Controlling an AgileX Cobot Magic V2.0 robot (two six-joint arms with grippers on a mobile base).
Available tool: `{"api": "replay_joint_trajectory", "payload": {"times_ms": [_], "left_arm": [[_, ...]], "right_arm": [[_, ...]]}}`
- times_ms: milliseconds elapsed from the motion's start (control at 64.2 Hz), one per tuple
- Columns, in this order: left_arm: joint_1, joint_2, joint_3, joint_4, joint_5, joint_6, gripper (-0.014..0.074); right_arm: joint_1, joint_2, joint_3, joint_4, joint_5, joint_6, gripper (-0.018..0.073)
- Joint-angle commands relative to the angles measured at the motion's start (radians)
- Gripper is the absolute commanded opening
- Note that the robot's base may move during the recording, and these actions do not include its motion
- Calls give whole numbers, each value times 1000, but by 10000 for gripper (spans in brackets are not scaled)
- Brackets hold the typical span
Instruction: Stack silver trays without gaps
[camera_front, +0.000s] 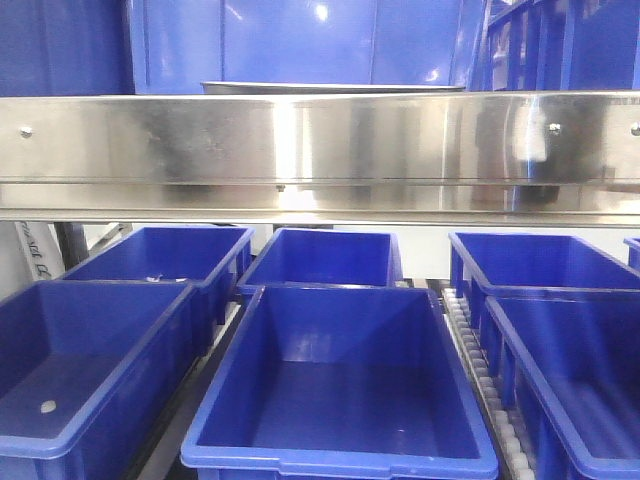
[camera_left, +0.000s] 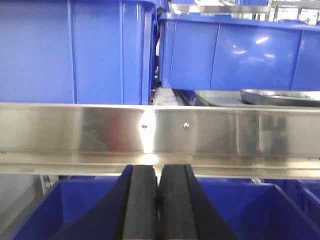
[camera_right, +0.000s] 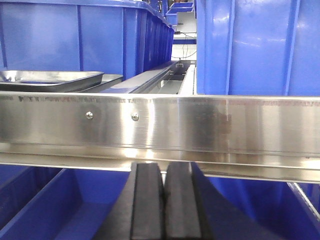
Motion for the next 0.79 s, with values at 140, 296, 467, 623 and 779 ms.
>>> {"api": "replay_joint_trajectory", "payload": {"times_ms": [140, 296, 467, 623, 779], "left_arm": [[-6, -6, -1, 56, -40, -69, -10], [-6, -6, -1, 64, -42, -76, -10], [-6, -6, -1, 29, -42, -75, -10], [-6, -6, -1, 30, -44, -73, -10], [-6, -6, -1, 21, -44, -27, -10]], "right_arm": [[3, -5, -1, -10, -12, -2, -78], [3, -5, -1, -10, -12, -2, -78], [3, -5, -1, -10, -12, -2, -78], [3, -5, -1, -10, -12, -2, -78], [3, -5, -1, -10, -12, -2, -78]]}}
